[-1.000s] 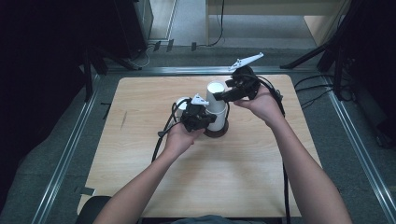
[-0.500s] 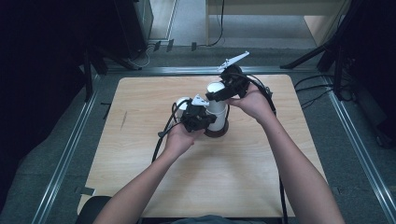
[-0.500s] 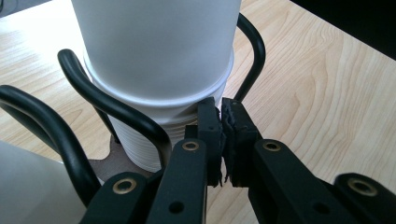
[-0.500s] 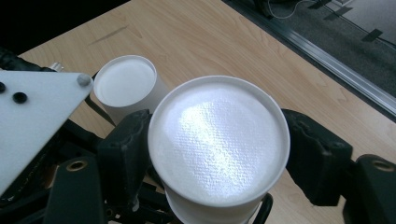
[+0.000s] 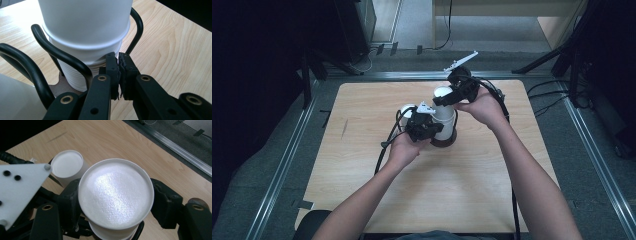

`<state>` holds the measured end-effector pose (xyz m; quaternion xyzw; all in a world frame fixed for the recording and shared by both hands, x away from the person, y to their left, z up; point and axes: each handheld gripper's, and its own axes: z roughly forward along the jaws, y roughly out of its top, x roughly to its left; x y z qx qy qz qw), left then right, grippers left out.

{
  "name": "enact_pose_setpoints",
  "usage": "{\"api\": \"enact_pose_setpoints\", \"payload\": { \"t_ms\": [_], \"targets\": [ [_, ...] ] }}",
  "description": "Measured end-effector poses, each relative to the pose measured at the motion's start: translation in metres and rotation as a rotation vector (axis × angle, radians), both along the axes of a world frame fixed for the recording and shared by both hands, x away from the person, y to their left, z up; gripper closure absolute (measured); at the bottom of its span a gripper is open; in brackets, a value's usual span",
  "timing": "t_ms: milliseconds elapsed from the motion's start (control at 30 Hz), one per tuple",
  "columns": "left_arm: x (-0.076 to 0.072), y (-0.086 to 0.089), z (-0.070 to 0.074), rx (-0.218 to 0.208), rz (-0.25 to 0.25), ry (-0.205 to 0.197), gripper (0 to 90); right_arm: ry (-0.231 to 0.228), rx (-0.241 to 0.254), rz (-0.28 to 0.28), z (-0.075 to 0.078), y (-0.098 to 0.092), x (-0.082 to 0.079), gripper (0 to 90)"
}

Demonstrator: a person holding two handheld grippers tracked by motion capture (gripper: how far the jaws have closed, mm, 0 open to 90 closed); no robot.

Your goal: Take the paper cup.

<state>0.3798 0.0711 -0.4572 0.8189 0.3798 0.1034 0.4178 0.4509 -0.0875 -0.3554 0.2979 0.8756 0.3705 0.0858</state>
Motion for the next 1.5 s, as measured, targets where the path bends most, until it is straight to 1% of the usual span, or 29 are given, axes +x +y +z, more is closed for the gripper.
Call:
{"api": "enact_pose_setpoints", "payload": {
  "t_ms": [167,367,400,433,533,600,667,767,900,967,1000,1100,1133,1167,1233,1367,1467,1500],
  "targets": [
    [0.0,0.001,0.0,-0.001,-0.004,0.006,85.1,0.002,0.007,-0.004,0.013,-0.001,-0.001,33.8],
    [0.001,0.003,0.001,-0.004,0.0,0.014,85.1,-0.008,0.013,-0.01,0.032,-0.001,-0.005,33.8],
    [0.001,0.003,0.001,-0.004,0.0,0.014,85.1,-0.008,0.013,-0.01,0.032,-0.001,-0.005,33.8],
    [0.001,0.003,0.0,-0.004,-0.002,0.013,85.0,-0.013,0.017,-0.007,0.039,-0.001,-0.007,33.8],
    [0.001,0.003,0.0,-0.005,-0.003,0.014,84.7,-0.029,0.012,0.002,0.047,-0.001,-0.009,33.9],
    [0.001,0.003,0.0,-0.003,-0.004,0.013,84.6,-0.027,0.02,0.003,0.053,-0.002,-0.011,33.9],
    [0.001,0.003,0.0,-0.003,-0.004,0.014,84.5,-0.028,0.022,-0.004,0.058,-0.003,-0.012,33.9],
    [0.001,0.003,0.0,-0.003,-0.006,0.014,84.2,-0.044,0.011,-0.004,0.065,-0.006,-0.014,34.0],
    [0.001,0.003,0.0,-0.009,-0.009,0.017,82.9,-0.061,0.01,-0.008,0.076,-0.013,-0.019,34.0],
    [0.002,0.004,0.0,-0.008,-0.01,0.029,82.6,-0.064,0.014,-0.012,0.08,-0.018,-0.021,34.0],
    [0.002,0.004,0.0,-0.008,-0.01,0.029,82.5,-0.064,0.014,-0.012,0.08,-0.018,-0.021,34.0],
    [0.001,0.004,0.0,-0.009,-0.013,0.031,81.5,-0.07,-0.004,-0.032,0.084,-0.031,-0.026,34.0],
    [0.001,0.004,0.0,-0.009,-0.013,0.031,81.0,-0.07,-0.004,-0.032,0.084,-0.031,-0.026,34.0],
    [0.001,0.004,0.0,-0.011,-0.015,0.029,80.4,-0.066,0.003,-0.035,0.085,-0.039,-0.03,34.0],
    [0.001,0.004,0.0,-0.015,-0.018,0.035,79.0,-0.062,0.007,-0.04,0.085,-0.045,-0.034,34.0],
    [0.001,0.005,0.001,-0.019,-0.025,0.041,76.3,-0.056,0.0,-0.038,0.08,-0.057,-0.042,34.0],
    [0.0,0.006,0.002,-0.027,-0.029,0.049,74.8,-0.049,-0.002,-0.033,0.072,-0.064,-0.046,34.0],
    [-0.001,0.006,0.003,-0.03,-0.039,0.05,73.8,-0.039,-0.001,-0.033,0.069,-0.067,-0.047,34.0]
  ]
}}
